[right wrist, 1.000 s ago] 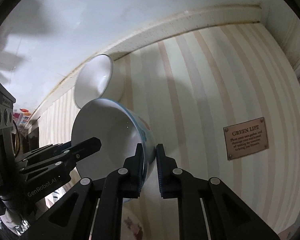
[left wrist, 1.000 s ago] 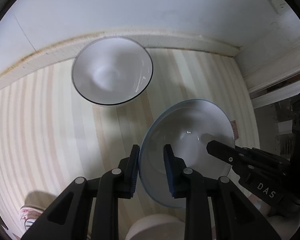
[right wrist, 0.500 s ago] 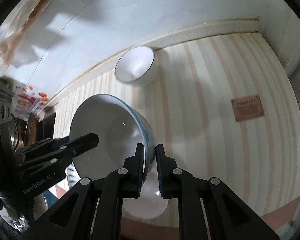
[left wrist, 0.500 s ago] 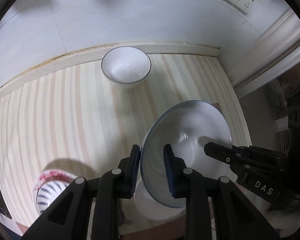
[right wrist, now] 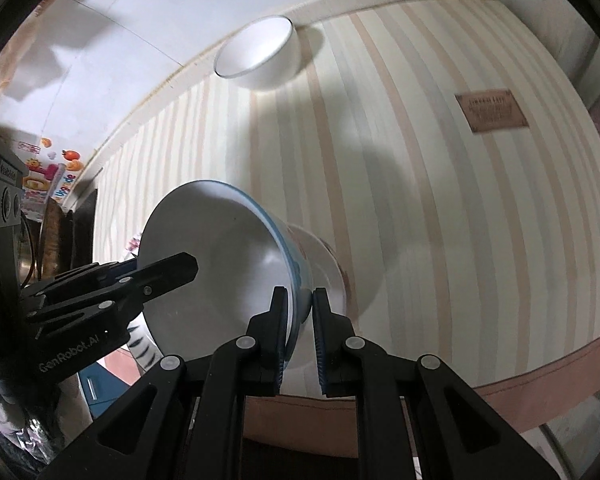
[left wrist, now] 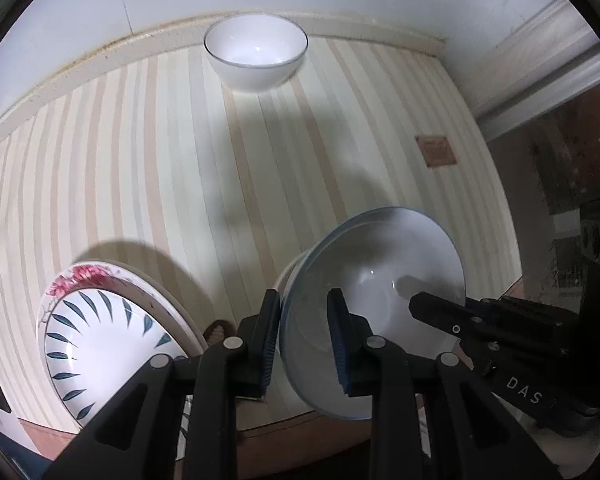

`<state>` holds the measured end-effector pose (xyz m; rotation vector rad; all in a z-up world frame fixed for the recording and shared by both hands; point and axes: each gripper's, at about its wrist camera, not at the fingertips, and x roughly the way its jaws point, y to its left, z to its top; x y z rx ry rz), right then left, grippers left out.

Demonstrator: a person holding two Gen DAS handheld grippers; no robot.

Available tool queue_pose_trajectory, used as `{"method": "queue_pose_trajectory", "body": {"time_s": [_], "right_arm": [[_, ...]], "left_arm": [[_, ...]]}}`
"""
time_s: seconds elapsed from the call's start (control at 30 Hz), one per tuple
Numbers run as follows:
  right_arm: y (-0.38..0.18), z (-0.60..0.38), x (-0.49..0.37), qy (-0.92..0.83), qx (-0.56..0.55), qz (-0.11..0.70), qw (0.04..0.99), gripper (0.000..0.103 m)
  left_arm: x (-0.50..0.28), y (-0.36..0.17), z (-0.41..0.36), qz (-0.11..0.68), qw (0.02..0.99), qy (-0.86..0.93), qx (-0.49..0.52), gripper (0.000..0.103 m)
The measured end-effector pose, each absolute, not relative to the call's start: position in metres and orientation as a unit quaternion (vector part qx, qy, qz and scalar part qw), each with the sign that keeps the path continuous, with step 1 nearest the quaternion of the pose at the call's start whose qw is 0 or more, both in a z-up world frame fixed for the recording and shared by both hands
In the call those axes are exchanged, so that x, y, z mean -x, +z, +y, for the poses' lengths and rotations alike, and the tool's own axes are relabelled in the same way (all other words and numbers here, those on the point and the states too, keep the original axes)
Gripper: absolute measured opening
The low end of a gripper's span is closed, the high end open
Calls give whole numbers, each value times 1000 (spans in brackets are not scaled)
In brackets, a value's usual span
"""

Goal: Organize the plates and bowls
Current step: 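Lower the white bowl into the blue-dotted bowl with both tools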

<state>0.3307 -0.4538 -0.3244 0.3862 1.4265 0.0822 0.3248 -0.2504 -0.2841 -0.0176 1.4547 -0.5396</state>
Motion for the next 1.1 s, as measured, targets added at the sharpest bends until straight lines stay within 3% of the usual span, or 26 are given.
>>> {"method": "queue_pose_trajectory", "body": {"time_s": [1.1], "right_arm": [[-349,-446,-333,5,-121,695,709,14]], "left_arm": [[-305,-312,-271,670,712,-203,-52,22]]}}
